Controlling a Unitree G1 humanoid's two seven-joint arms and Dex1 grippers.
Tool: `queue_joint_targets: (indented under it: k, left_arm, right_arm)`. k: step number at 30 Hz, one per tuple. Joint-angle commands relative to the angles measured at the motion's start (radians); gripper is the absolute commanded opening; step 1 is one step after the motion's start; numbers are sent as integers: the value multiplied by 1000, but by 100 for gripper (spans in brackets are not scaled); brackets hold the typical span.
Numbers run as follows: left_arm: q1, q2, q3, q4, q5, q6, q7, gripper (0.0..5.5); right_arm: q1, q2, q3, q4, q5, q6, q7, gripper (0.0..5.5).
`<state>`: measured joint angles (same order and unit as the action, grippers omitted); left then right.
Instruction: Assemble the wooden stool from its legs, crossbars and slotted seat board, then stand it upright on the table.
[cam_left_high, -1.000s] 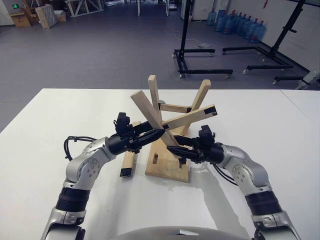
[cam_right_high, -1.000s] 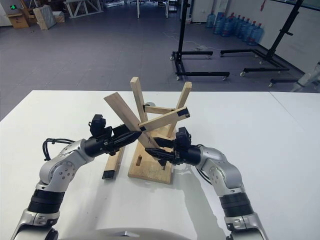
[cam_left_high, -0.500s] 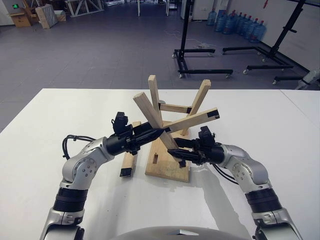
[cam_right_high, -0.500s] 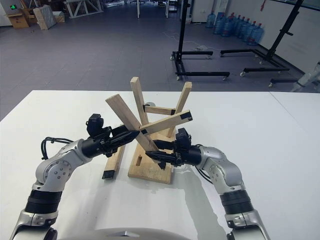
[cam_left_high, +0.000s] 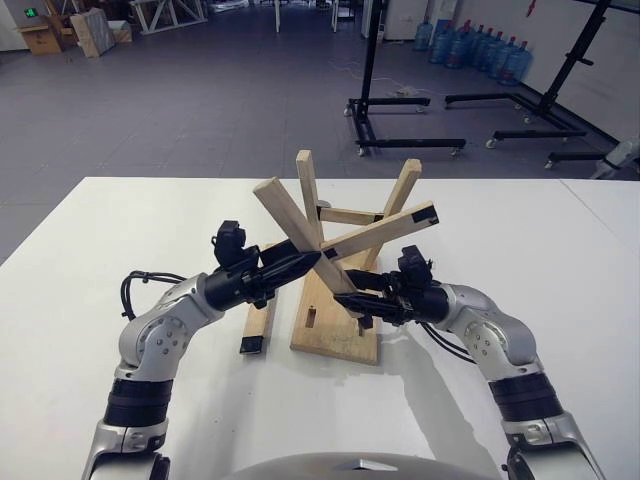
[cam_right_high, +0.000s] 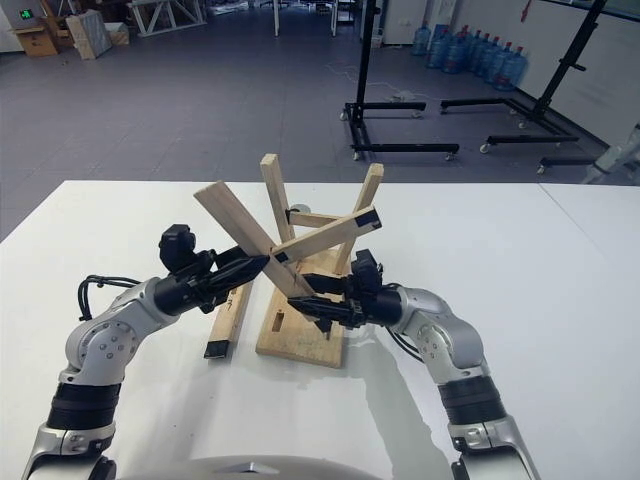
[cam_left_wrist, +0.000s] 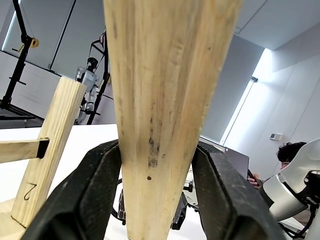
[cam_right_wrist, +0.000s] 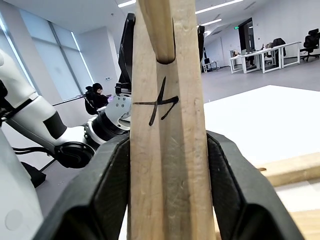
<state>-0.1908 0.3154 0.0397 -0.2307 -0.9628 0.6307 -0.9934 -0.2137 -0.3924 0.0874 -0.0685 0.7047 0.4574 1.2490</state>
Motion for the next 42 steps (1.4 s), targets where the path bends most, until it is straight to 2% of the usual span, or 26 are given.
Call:
queue_joint_targets:
  k: [1,4,5,7,10,37,42]
  left_arm:
    - [-3,-15,20,-61,-60,-4,-17,212]
    - [3,-12,8,-62,-24,-10,-1,212]
    - [5,-8,7,-59,-19,-8,3,248]
    - [7,-3,7,-55,-18,-3,4,287]
    - [5,7,9,-50,-17,0,0,318]
    - [-23,3,-12,-77,-23,-10,-14,318]
    - [-22,2,-10,-72,-22,-11,-11,249]
  right_arm:
    - [-7,-41,-5,5,-8,31,5,204]
    - [-11,-46,-6,4,-6,33,8,204]
    - [-11,-46,-6,3,-6,33,8,204]
    - [-9,-44,-4,2,-6,31,6,204]
    - [-4,-39,-1,3,-10,27,2,204]
    - [-23,-8,25,65,-5,55,16,204]
    - [-27,-3,24,69,-26,31,14,204]
